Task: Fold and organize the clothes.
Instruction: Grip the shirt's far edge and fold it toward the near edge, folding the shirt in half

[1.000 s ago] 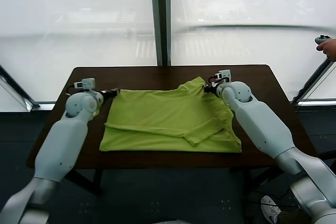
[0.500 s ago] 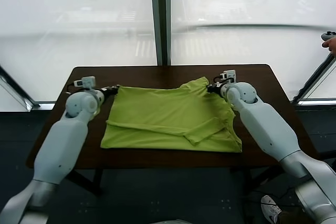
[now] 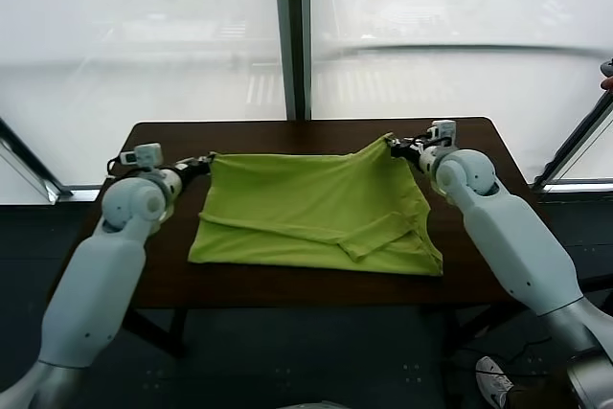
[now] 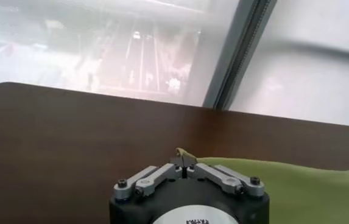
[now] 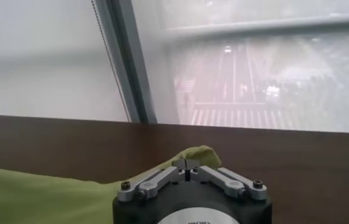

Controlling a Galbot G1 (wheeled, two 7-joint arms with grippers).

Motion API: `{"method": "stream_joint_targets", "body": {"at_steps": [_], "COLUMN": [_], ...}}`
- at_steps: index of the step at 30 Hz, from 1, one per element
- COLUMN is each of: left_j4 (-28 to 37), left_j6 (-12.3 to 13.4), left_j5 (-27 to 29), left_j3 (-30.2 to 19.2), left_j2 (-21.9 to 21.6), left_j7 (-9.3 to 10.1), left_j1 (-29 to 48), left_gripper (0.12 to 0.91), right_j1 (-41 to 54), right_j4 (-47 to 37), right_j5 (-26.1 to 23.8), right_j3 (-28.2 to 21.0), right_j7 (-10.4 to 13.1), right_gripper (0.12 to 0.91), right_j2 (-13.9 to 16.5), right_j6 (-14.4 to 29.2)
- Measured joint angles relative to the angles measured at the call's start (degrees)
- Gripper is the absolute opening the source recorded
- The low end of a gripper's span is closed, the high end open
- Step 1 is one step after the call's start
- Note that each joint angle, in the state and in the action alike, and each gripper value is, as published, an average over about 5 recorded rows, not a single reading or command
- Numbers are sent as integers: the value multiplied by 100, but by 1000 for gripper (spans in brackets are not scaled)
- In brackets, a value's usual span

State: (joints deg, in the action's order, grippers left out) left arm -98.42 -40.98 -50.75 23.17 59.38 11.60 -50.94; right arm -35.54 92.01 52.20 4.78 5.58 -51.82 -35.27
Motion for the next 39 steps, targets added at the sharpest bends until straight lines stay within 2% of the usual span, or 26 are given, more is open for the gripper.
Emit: {"method": "stream_joint_targets", "body": {"at_steps": [8, 20, 28, 39], "left_j4": [-792, -1735, -2132, -2345], "left_j6": [14, -85, -121, -122], "left_j5": [-37, -149, -202, 73], "left_j3": [420, 713, 928, 1069], "left_j2": [-8, 38, 14, 189], "left_j7": [21, 234, 250, 179], "left_j1": [-763, -1499, -1911, -2637], "left_gripper": [149, 149, 149, 149], "right_j1": [-781, -1985, -2346, -2414], "right_j4": [824, 1858, 2101, 2127], "right_j5": [68, 108, 211, 228], "right_j3": [524, 1080, 1013, 775], "right_j7": [-45, 31, 114, 118], "right_gripper": [143, 143, 149, 147], "right_j2": [371, 992, 1300, 1417], "right_j6": [-167, -588, -691, -692]}}
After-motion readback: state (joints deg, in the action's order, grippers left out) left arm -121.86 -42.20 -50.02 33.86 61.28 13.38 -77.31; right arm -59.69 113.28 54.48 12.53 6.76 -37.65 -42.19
